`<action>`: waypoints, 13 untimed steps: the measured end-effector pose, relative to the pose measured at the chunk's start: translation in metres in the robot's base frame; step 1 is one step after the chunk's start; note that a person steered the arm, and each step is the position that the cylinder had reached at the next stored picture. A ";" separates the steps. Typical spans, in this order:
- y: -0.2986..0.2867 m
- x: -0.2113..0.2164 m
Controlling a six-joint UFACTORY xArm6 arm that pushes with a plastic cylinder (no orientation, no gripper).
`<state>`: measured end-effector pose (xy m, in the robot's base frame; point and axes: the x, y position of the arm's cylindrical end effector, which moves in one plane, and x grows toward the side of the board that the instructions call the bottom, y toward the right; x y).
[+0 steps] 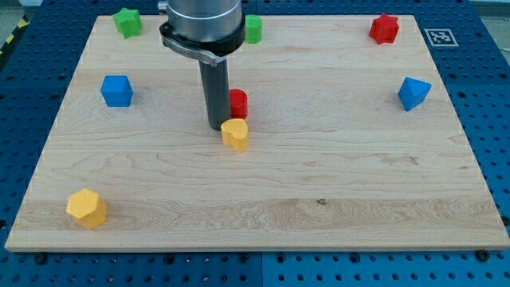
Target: Move the yellow heart towards the bottom right
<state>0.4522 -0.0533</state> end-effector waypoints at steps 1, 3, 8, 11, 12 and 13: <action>0.003 0.015; 0.023 0.024; 0.012 0.036; 0.040 0.043; 0.066 0.052; 0.096 0.057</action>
<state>0.5094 0.0427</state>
